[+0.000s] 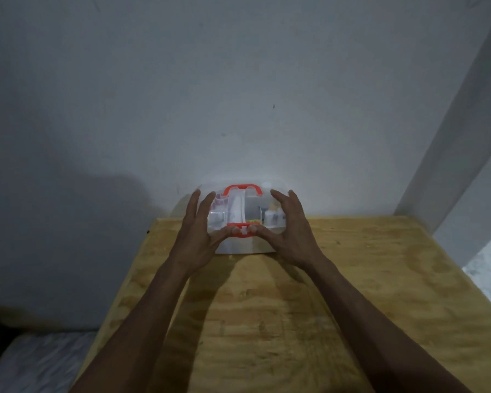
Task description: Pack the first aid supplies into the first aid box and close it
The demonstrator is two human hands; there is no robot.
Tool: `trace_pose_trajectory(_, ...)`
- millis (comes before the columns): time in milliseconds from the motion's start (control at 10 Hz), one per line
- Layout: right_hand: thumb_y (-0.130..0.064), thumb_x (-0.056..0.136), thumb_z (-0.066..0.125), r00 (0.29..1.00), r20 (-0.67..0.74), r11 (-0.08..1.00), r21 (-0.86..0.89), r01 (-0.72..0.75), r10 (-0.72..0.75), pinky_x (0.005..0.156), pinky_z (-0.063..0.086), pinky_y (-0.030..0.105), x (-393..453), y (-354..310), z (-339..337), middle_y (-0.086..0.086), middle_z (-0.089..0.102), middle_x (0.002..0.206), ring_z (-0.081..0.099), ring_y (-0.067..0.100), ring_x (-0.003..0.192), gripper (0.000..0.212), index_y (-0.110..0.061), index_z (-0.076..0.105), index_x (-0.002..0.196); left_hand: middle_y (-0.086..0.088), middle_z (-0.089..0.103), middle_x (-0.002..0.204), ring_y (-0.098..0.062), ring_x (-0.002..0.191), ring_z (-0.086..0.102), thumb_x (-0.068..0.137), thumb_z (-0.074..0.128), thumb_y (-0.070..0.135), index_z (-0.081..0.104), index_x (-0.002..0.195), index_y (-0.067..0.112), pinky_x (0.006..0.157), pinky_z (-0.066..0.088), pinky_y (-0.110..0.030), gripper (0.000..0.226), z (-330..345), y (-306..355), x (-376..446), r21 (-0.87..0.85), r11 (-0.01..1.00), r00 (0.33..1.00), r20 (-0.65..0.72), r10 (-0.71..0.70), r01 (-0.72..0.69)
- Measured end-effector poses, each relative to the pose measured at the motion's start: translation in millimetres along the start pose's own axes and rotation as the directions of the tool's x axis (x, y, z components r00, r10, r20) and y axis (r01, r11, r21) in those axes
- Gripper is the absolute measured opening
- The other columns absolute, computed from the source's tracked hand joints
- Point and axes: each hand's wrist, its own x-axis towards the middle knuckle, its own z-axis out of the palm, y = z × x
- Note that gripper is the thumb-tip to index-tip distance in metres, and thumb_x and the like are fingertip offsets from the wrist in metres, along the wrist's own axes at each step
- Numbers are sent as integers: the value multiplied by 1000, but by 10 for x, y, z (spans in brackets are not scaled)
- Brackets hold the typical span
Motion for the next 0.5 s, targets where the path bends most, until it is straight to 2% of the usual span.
trace_pose_trajectory(100,-75,67,63,1000,-3,1000,-8,8,-8,106,23,30,19,4,-6,-5,9,164,17,18,148,97,-37,25,148,3,2,162,-22,147,13,71,55,66,21,150,29,111,30,-43,94,-8,12,3,2,1000,1000,-4,-4,4)
trace_pose_trajectory(200,-70,71,66,1000,11,999,-30,10,-10,111,25,35,12,-2,-23,-4,9,164,17,19,148,95,-35,25,149,3,4,162,-25,147,14,68,49,76,21,150,32,110,31,-48,97,-19,16,-12,65,998,1000,3,-19,19)
trace_pose_trajectory(300,-69,72,67,999,51,998,-66,-14,17,114,29,45,7,-71,-52,-2,11,163,19,23,148,95,-35,22,149,1,8,162,-27,147,14,65,41,83,19,150,34,111,30,-55,100,-38,77,-52,203,977,998,-11,-58,59)
trace_pose_trajectory(400,-75,68,64,995,85,995,-93,-37,45,116,26,54,-86,-142,-117,0,6,164,11,26,150,107,-39,9,152,-3,12,161,-28,146,15,66,35,86,21,149,33,112,28,-56,99,-26,157,-149,285,955,995,-82,-57,78)
trace_pose_trajectory(500,-76,68,65,999,-19,999,-17,-34,33,113,31,57,-438,-114,-187,-5,13,163,18,23,148,107,-43,6,151,-3,21,158,-28,142,25,70,42,82,25,147,33,108,36,-56,93,41,138,-351,174,983,984,-178,-21,53)
